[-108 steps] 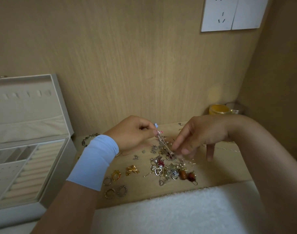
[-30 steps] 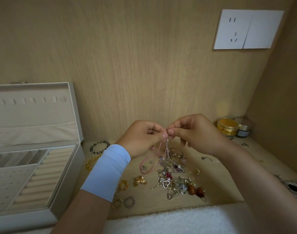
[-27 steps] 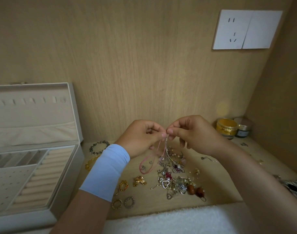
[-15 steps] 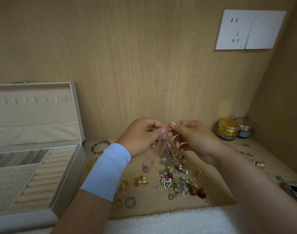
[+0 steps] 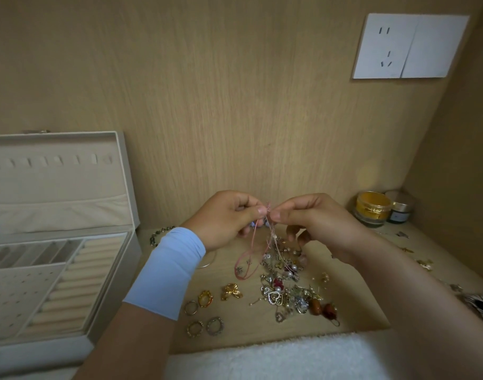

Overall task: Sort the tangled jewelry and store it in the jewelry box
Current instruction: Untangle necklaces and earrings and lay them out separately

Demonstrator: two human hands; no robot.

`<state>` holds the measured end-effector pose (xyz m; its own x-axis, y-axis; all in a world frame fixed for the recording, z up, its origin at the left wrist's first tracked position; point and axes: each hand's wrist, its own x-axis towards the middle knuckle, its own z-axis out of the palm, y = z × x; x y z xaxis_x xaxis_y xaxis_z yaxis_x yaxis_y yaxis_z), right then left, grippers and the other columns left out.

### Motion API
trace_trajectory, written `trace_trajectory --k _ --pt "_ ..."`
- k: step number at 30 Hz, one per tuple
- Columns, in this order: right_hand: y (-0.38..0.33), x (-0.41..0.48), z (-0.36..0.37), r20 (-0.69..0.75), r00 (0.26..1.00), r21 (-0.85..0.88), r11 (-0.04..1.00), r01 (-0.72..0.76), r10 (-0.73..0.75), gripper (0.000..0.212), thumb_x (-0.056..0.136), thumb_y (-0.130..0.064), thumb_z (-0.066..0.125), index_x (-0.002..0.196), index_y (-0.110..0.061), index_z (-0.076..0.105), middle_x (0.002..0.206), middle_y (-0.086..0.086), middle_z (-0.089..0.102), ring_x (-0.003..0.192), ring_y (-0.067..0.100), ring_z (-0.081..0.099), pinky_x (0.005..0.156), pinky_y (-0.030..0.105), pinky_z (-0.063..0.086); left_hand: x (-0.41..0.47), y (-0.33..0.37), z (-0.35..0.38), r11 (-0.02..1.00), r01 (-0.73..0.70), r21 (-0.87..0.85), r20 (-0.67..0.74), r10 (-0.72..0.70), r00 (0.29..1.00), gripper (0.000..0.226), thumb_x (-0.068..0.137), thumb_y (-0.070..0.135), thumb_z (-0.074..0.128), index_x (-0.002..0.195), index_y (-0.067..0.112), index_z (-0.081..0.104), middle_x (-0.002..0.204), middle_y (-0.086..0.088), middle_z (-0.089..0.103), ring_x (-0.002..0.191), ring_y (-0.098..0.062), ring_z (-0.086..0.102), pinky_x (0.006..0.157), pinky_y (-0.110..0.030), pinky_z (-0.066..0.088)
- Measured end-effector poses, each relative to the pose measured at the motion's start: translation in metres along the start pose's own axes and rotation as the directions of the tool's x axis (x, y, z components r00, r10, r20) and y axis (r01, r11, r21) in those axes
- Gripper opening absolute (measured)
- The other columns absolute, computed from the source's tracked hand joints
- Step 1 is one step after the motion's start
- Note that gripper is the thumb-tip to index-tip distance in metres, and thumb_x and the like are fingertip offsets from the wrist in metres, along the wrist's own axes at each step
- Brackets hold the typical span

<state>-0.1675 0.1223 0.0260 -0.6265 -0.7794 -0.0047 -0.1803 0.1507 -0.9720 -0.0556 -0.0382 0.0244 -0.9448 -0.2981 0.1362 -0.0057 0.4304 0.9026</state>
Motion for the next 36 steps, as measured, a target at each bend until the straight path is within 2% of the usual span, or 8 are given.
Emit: trace_trajectory --k 6,12,16,22,26,30,32,36 --pt "-0.0014 0.0005 -0.0024 -0.003 1.000 0.042 0.999 -0.005 0.005 0.012 0.087 -0.014 0.072 0.093 -0.007 0.080 0.100 0.014 0.075 0.057 0.018 0.052 0.056 0.030 0.043 -0.0010 -0.0011 -0.0041 1.000 0.013 -0.006 0.024 -0.013 1.000 0.014 0.097 0.011 0.060 0.088 0.017 0.069 0.061 0.013 0.064 0.055 -0.008 0.051 0.060 -0.019 0.048" --pt "-0.0020 -0.0012 0.0004 -0.007 1.000 -0.011 1.000 -0.005 0.005 0.015 0.087 -0.017 0.071 0.091 -0.005 0.080 0.096 0.015 0.075 0.055 0.017 0.051 0.056 0.031 0.040 -0.0032 0.0011 -0.0044 0.998 0.013 -0.059 0.041 -0.011 0.999 0.015 0.097 0.007 0.058 0.092 0.017 0.069 0.069 0.009 0.067 0.061 -0.011 0.055 0.065 -0.024 0.051" --pt "-0.0020 -0.0009 0.0019 -0.041 0.998 -0.048 0.998 0.043 -0.045 0.011 0.088 -0.016 0.073 0.091 -0.009 0.081 0.089 0.012 0.077 0.053 0.016 0.050 0.053 0.030 0.042 -0.0050 0.0025 -0.0069 0.998 0.031 -0.054 0.046 -0.029 0.999 0.015 0.096 0.008 0.060 0.095 0.019 0.071 0.071 0.008 0.069 0.062 -0.010 0.056 0.063 -0.019 0.052" --pt "-0.0002 0.0000 0.0042 -0.052 0.989 -0.070 0.988 0.137 -0.141 0.009 0.088 -0.014 0.074 0.090 -0.008 0.081 0.084 0.015 0.075 0.049 0.015 0.052 0.053 0.032 0.043 -0.0031 0.0058 -0.0010 0.996 0.013 -0.089 -0.068 -0.019 0.998 0.001 0.088 0.015 0.072 0.087 0.016 0.072 0.061 0.008 0.067 0.054 -0.008 0.057 0.058 -0.022 0.053" --pt "-0.0015 0.0013 0.0043 -0.105 0.978 -0.062 0.983 0.172 -0.178 0.010 0.089 -0.016 0.074 0.088 -0.008 0.080 0.085 0.015 0.075 0.050 0.015 0.053 0.049 0.028 0.045 -0.0030 0.0072 -0.0024 0.999 0.019 -0.030 -0.098 -0.022 0.995 0.002 0.087 0.017 0.073 0.085 0.018 0.072 0.067 0.007 0.069 0.055 -0.008 0.057 0.059 -0.024 0.053" --pt "-0.0036 0.0000 0.0051 -0.100 0.982 -0.075 0.985 0.154 -0.161 0.014 0.089 -0.017 0.071 0.086 -0.004 0.077 0.087 0.018 0.073 0.052 0.016 0.054 0.050 0.028 0.044 -0.0028 0.0071 -0.0006 0.999 0.033 0.041 -0.040 -0.032 0.999 0.010 0.091 0.023 0.069 0.086 0.015 0.073 0.065 0.008 0.067 0.059 -0.010 0.057 0.064 -0.027 0.051" --pt "-0.0048 -0.0009 0.0050 -0.063 0.989 -0.087 0.988 0.125 -0.131 0.017 0.088 -0.019 0.070 0.086 -0.004 0.077 0.082 0.012 0.074 0.053 0.015 0.054 0.053 0.029 0.044 -0.0018 0.0059 0.0010 0.999 0.031 0.043 -0.030 -0.030 0.999 0.009 0.091 0.022 0.069 0.087 0.015 0.073 0.066 0.006 0.067 0.062 -0.011 0.058 0.068 -0.030 0.053" --pt "-0.0064 -0.0021 0.0030 -0.057 0.990 -0.089 0.988 0.125 -0.130 0.015 0.087 -0.020 0.075 0.090 -0.005 0.077 0.056 -0.011 0.067 0.048 0.011 0.050 0.050 0.023 0.043 -0.0015 0.0042 0.0003 0.998 0.006 0.055 -0.031 -0.005 1.000 0.007 0.089 0.024 0.070 0.087 0.018 0.073 0.071 -0.001 0.069 0.065 -0.013 0.059 0.070 -0.032 0.054"
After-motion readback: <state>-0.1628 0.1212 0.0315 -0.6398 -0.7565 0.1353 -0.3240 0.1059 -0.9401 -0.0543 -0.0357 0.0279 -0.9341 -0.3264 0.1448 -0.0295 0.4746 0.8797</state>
